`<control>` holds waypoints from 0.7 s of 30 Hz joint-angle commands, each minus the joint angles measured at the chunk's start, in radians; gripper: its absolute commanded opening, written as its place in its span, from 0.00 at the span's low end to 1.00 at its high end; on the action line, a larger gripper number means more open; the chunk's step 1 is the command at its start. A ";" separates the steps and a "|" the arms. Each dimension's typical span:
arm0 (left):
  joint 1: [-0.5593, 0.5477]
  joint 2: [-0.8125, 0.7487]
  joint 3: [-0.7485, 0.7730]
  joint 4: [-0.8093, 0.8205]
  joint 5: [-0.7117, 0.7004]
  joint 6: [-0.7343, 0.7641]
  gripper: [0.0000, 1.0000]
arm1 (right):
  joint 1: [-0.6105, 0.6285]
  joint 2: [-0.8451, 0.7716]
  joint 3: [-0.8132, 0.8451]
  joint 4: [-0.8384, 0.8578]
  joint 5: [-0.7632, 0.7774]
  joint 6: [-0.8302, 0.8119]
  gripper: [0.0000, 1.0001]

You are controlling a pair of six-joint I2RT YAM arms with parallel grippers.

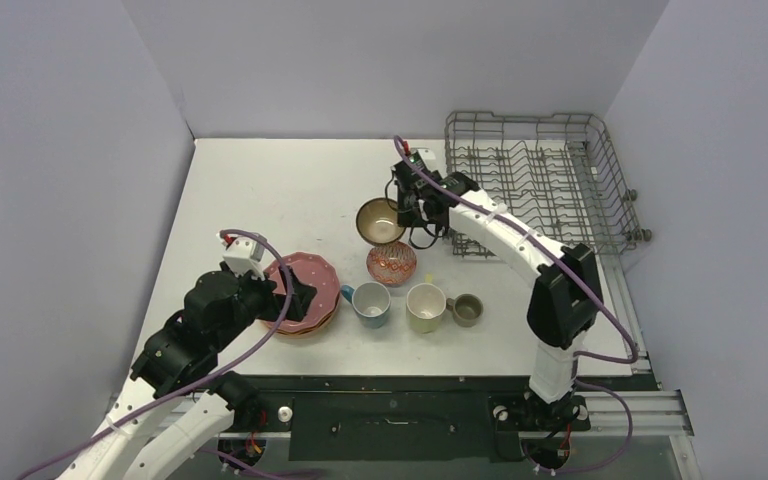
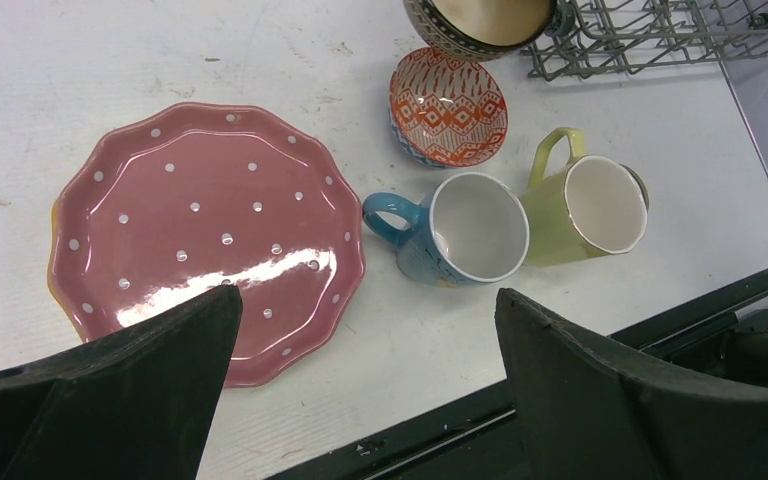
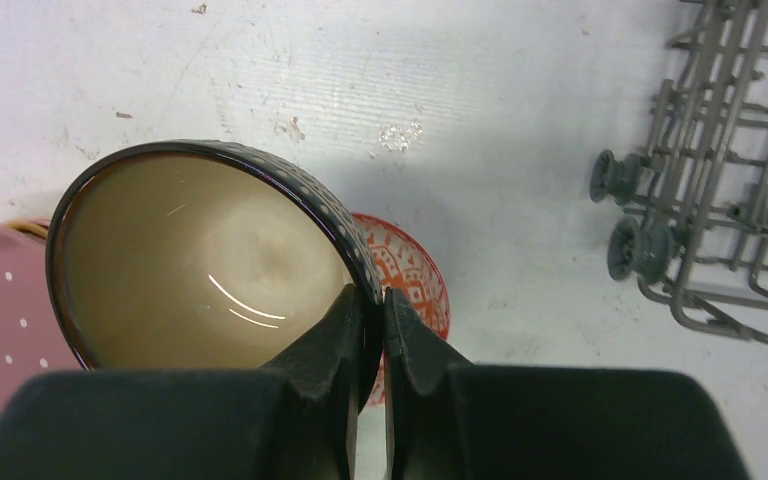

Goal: Load the mixed dishes into the dish rack
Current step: Pick up the bowl from the center of the board, then place the bowl at the center of the board.

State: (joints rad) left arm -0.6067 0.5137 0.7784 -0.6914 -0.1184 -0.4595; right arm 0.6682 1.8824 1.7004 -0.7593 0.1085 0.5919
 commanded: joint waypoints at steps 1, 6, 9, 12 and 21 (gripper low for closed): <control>0.008 0.010 0.002 0.052 0.012 0.016 0.96 | -0.004 -0.179 -0.080 0.097 0.042 0.017 0.00; 0.008 0.005 0.001 0.050 0.005 0.015 0.96 | -0.006 -0.344 -0.194 0.093 0.075 0.016 0.00; 0.007 0.004 0.001 0.050 0.010 0.015 0.96 | -0.009 -0.448 -0.279 0.082 0.087 0.016 0.00; 0.007 0.006 0.001 0.052 0.016 0.016 0.96 | -0.014 -0.535 -0.345 0.062 0.095 0.016 0.00; 0.005 0.022 0.001 0.057 0.027 0.019 0.96 | -0.030 -0.804 -0.540 -0.047 0.199 0.028 0.00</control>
State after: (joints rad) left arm -0.6056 0.5247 0.7784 -0.6899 -0.1085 -0.4587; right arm 0.6544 1.1900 1.1934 -0.7971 0.2207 0.5922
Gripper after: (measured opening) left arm 0.963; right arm 0.050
